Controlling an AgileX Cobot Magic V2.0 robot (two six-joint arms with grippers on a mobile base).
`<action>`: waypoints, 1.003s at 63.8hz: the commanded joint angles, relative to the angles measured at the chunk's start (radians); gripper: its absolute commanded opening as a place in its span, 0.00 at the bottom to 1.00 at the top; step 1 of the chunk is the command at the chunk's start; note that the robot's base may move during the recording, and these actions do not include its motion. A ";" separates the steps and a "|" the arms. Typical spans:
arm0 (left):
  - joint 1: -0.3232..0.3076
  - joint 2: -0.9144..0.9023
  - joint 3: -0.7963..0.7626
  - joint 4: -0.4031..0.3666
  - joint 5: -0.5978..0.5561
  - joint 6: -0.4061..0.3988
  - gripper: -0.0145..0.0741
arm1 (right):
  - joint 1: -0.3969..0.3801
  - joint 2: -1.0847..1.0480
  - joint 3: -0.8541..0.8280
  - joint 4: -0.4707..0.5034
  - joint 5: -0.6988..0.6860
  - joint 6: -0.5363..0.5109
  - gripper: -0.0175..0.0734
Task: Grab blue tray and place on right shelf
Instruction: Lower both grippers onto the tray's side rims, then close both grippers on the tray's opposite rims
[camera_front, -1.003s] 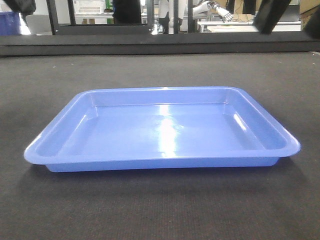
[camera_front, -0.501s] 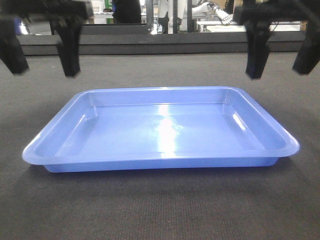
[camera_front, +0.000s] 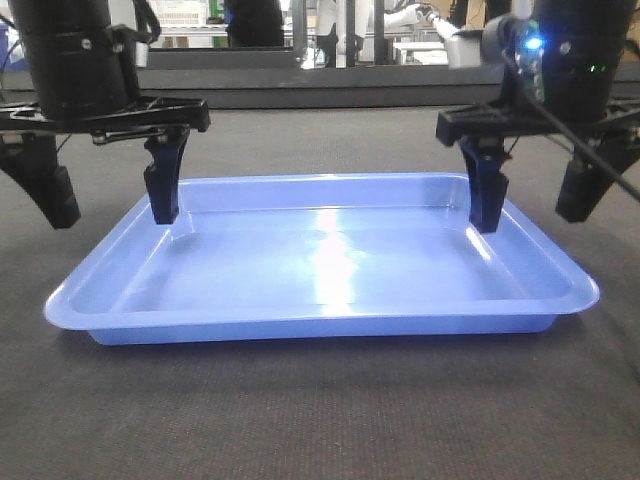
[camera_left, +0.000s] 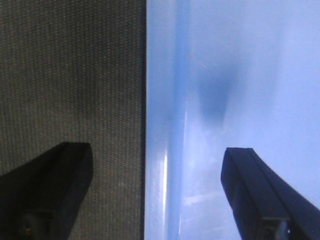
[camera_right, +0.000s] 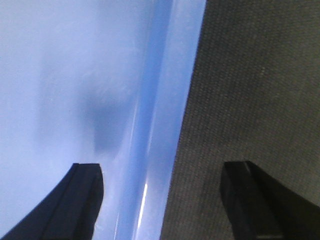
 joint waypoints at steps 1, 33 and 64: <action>0.004 -0.038 -0.035 -0.007 -0.021 -0.014 0.65 | 0.002 -0.028 -0.032 0.000 -0.026 0.005 0.83; 0.004 0.008 -0.035 -0.020 -0.045 -0.014 0.65 | 0.002 0.011 -0.031 0.017 -0.050 0.005 0.66; 0.004 0.029 -0.035 -0.056 -0.053 -0.014 0.56 | 0.002 0.011 -0.031 0.028 -0.049 0.005 0.29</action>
